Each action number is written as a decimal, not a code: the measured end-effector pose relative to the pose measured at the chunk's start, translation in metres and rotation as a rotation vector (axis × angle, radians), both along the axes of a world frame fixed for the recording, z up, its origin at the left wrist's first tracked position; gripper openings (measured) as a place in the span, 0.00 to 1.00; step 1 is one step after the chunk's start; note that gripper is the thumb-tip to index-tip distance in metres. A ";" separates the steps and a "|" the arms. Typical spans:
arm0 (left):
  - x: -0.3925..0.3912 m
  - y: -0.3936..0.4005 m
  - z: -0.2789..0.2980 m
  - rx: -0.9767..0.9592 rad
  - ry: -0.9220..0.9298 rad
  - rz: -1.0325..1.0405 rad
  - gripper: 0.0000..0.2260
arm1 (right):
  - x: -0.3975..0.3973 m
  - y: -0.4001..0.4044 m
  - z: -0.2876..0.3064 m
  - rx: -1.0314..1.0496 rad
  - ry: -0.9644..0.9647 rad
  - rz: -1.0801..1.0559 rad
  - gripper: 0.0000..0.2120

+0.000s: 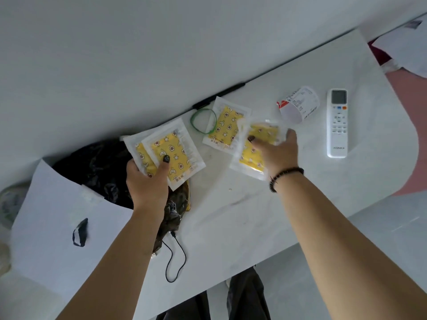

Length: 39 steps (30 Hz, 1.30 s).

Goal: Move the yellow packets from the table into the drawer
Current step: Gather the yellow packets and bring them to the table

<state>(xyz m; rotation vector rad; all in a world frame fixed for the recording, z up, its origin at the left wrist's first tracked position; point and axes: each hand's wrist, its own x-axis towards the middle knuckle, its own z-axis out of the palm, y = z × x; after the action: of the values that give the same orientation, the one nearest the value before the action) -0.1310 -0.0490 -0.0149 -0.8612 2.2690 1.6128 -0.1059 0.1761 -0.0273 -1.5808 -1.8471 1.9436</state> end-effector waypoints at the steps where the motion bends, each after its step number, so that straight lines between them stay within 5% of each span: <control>1: 0.000 0.000 0.000 0.012 -0.004 0.013 0.15 | -0.015 -0.007 -0.002 -0.145 -0.007 -0.080 0.31; 3: 0.001 0.000 0.002 0.029 -0.008 0.027 0.16 | -0.043 -0.021 -0.008 -0.371 -0.058 -0.176 0.39; 5: 0.000 -0.001 0.004 0.046 -0.001 0.028 0.16 | -0.063 -0.032 -0.014 -0.429 -0.172 -0.181 0.35; 9: -0.003 -0.009 0.006 0.083 -0.002 0.027 0.17 | -0.092 -0.033 -0.016 -0.075 -0.363 0.167 0.15; 13: -0.004 -0.023 0.006 0.092 -0.019 0.043 0.16 | -0.096 -0.032 -0.022 0.236 -0.539 0.376 0.17; 26: 0.016 -0.008 0.024 0.571 -0.210 -0.196 0.15 | 0.020 -0.076 0.050 -0.365 0.128 0.061 0.11; 32: 0.036 0.018 0.044 0.695 -0.144 -0.182 0.17 | 0.033 -0.094 0.068 -0.334 0.294 -0.159 0.09; 36: 0.055 0.032 0.059 0.653 -0.050 -0.082 0.16 | 0.037 -0.101 0.086 -0.250 0.293 -0.209 0.16; 39: 0.072 0.037 0.069 0.583 -0.010 -0.048 0.12 | 0.048 -0.099 0.094 -0.233 0.289 -0.192 0.12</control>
<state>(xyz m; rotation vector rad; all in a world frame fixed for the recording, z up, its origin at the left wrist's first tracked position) -0.0593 -0.0118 0.0538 -0.6479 1.6379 2.0704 -0.0579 0.0769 0.0662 -1.3763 -1.3533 2.2197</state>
